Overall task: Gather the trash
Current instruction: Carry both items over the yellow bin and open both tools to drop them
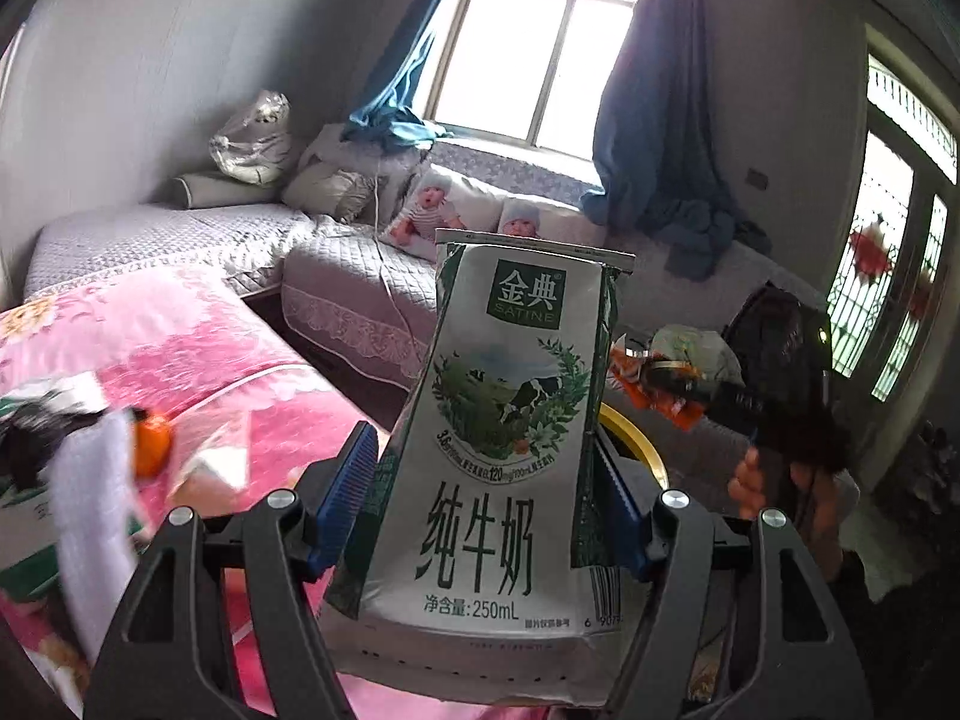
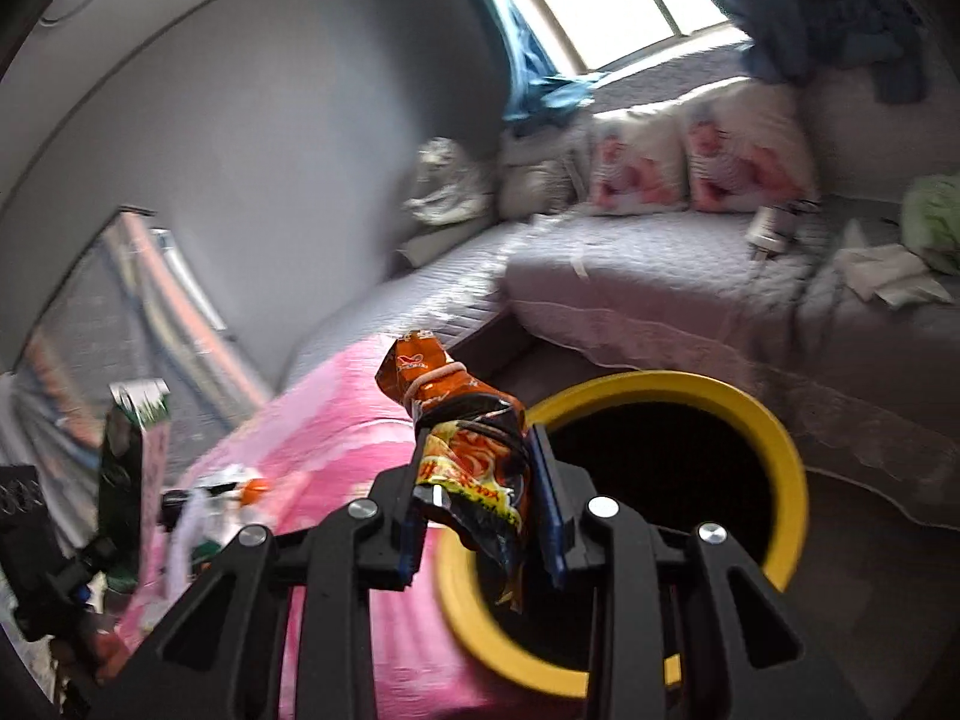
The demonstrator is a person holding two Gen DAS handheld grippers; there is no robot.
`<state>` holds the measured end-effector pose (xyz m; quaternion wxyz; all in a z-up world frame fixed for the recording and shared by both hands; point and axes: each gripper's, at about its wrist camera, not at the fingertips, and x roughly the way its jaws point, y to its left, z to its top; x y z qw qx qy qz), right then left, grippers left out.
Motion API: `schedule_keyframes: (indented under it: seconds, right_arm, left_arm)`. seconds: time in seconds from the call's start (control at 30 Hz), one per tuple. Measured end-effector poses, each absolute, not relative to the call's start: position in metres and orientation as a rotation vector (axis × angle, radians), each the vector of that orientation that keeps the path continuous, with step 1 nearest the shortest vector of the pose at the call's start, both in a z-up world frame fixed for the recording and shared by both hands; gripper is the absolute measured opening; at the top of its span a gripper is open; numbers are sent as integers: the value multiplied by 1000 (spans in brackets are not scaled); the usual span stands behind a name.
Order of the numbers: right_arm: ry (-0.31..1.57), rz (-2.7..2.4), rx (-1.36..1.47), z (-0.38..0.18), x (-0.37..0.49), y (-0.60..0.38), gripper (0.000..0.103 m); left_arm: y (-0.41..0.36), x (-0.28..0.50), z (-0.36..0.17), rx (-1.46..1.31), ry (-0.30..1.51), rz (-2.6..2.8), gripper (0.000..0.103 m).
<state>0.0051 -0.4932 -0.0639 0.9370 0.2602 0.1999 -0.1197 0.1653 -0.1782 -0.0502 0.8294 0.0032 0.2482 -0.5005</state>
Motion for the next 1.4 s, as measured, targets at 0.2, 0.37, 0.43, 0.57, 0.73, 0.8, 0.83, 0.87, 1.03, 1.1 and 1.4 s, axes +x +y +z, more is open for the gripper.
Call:
schedule_keyframes:
  seconds: [0.2,0.37,0.43,0.57,0.73,0.8,0.83,0.87,1.03,1.1,1.4]
  right_arm:
    - [478,-330,574,-99,11,-508,29]
    - [525,-393,604,-115,6,-515,29]
    - [536,-419,610,-118,4,-519,29]
    - [559,-466,635,-123,3,-533,29]
    - [581,-528,640,-128,-1,-544,33]
    - [579,-556,643,-129,-4,-549,35]
    - [576,-563,643,-129,-4,-552,37]
    - [569,-577,644,-128,-7,-553,40]
    - [526,-622,633,-115,-17,-553,46]
    - [505,-624,630,-110,-20,-554,47]
    - [480,-529,603,-96,-14,-534,50]
  left_arm:
    - [-244,176,-64,44,578,-1080,65]
    - [-295,194,-85,60,657,-1065,65]
    - [-313,198,-94,78,680,-1056,65]
    - [-349,205,-110,111,720,-1031,65]
    - [-364,206,-120,120,738,-1024,66]
    - [-364,203,-122,123,741,-1024,66]
    - [-365,202,-122,121,744,-1024,67]
    - [-364,202,-122,115,745,-1021,73]
    - [-350,205,-118,73,716,-981,86]
    - [-340,204,-112,51,683,-946,88]
    - [-270,181,-37,-110,347,-642,94]
